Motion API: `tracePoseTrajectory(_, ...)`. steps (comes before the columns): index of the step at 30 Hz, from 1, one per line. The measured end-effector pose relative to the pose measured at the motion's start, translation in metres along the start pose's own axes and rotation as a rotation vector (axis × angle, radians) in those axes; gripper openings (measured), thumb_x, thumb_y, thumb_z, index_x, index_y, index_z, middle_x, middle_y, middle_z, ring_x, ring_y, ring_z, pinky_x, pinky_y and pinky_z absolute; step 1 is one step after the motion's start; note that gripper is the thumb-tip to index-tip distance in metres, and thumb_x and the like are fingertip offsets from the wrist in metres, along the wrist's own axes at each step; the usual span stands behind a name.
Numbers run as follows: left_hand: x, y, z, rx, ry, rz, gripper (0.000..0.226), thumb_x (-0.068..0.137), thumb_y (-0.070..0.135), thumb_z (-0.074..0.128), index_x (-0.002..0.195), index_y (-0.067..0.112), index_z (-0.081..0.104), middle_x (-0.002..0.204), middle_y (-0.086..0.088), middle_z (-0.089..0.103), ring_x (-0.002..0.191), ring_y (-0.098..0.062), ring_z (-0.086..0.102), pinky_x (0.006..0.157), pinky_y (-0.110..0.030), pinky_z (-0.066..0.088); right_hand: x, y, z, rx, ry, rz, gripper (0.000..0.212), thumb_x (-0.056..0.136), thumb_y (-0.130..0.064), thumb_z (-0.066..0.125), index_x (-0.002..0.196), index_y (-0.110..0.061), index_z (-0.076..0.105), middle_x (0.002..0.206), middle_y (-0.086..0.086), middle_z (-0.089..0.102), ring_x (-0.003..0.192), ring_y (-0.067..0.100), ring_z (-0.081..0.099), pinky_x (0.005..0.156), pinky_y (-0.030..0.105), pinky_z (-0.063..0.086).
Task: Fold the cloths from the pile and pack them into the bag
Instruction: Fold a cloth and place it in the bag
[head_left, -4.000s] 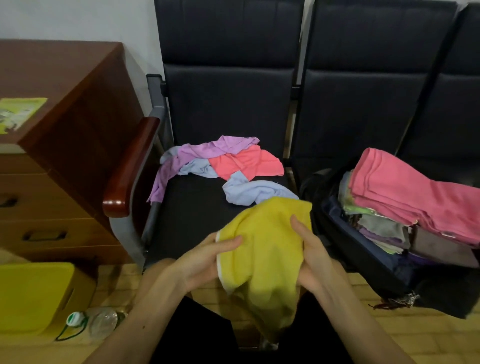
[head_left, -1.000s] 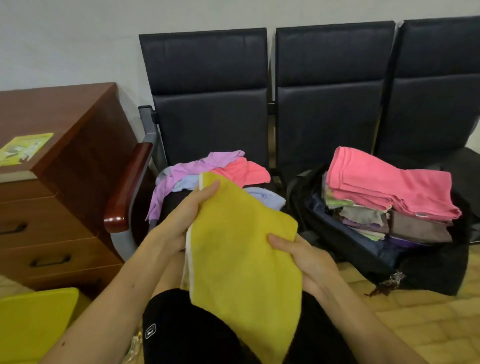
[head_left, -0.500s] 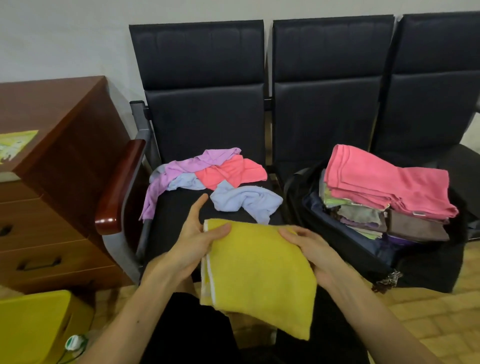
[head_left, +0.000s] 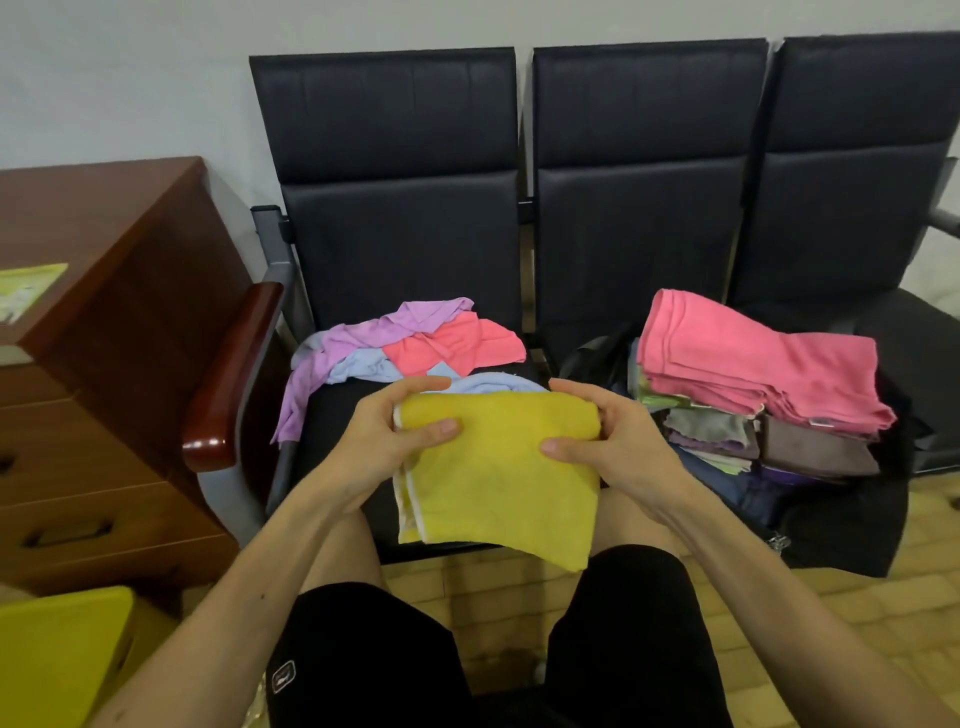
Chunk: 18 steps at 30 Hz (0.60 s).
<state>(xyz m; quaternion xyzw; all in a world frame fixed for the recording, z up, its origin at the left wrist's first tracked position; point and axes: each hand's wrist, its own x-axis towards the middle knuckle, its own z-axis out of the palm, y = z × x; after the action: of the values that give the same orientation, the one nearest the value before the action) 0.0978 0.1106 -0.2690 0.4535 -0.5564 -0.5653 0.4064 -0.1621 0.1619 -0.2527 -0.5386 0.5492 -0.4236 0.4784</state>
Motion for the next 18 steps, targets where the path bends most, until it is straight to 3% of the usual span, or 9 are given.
tracePoseTrajectory(4, 0.004, 0.012, -0.009, 0.122, -0.084, 0.024, 0.064, 0.056, 0.021, 0.097, 0.115, 0.029, 0.072, 0.121, -0.003, 0.07, 0.109, -0.017, 0.068, 0.088, -0.032, 0.058, 0.008, -0.012, -0.004, -0.157, 0.022, -0.098, 0.062, 0.074, -0.007, 0.084, 0.131, -0.019, 0.06, 0.11, -0.006, 0.07, 0.091, -0.003, 0.068, 0.074, 0.016, 0.055)
tracePoseTrajectory(8, 0.006, 0.024, -0.015, 0.269, -0.163, 0.029, 0.075, 0.054, 0.034, 0.096, 0.123, 0.039, 0.066, 0.13, 0.008, 0.062, 0.119, -0.012, 0.061, 0.096, -0.033, 0.054, 0.015, -0.027, -0.008, -0.369, 0.093, -0.16, 0.055, 0.075, -0.019, 0.085, 0.127, -0.018, 0.066, 0.115, -0.003, 0.071, 0.102, 0.009, 0.067, 0.089, 0.033, 0.056)
tracePoseTrajectory(11, 0.009, 0.032, -0.018, 0.384, -0.186, 0.052, 0.078, 0.058, 0.037, 0.093, 0.13, 0.039, 0.061, 0.136, 0.008, 0.057, 0.125, -0.015, 0.055, 0.103, -0.041, 0.05, 0.017, -0.039, -0.01, -0.449, 0.126, -0.207, 0.049, 0.078, -0.022, 0.083, 0.124, -0.017, 0.068, 0.118, -0.002, 0.07, 0.108, 0.012, 0.064, 0.094, 0.035, 0.054)
tracePoseTrajectory(14, 0.012, 0.044, -0.018, 0.435, -0.174, 0.066, 0.069, 0.069, 0.028, 0.085, 0.133, 0.028, 0.061, 0.129, 0.005, 0.064, 0.118, -0.016, 0.062, 0.099, -0.04, 0.053, 0.022, -0.046, -0.011, -0.529, 0.2, -0.228, 0.04, 0.079, -0.028, 0.082, 0.117, -0.019, 0.072, 0.112, -0.001, 0.072, 0.104, 0.014, 0.065, 0.09, 0.039, 0.055)
tracePoseTrajectory(18, 0.012, 0.062, -0.016, 0.465, -0.152, 0.113, 0.044, 0.081, 0.013, 0.078, 0.123, 0.018, 0.068, 0.115, 0.005, 0.071, 0.103, -0.008, 0.068, 0.083, -0.02, 0.057, 0.029, -0.053, -0.015, -0.609, 0.2, -0.214, 0.033, 0.082, -0.034, 0.079, 0.11, -0.019, 0.074, 0.1, -0.002, 0.073, 0.094, 0.015, 0.067, 0.083, 0.041, 0.058)
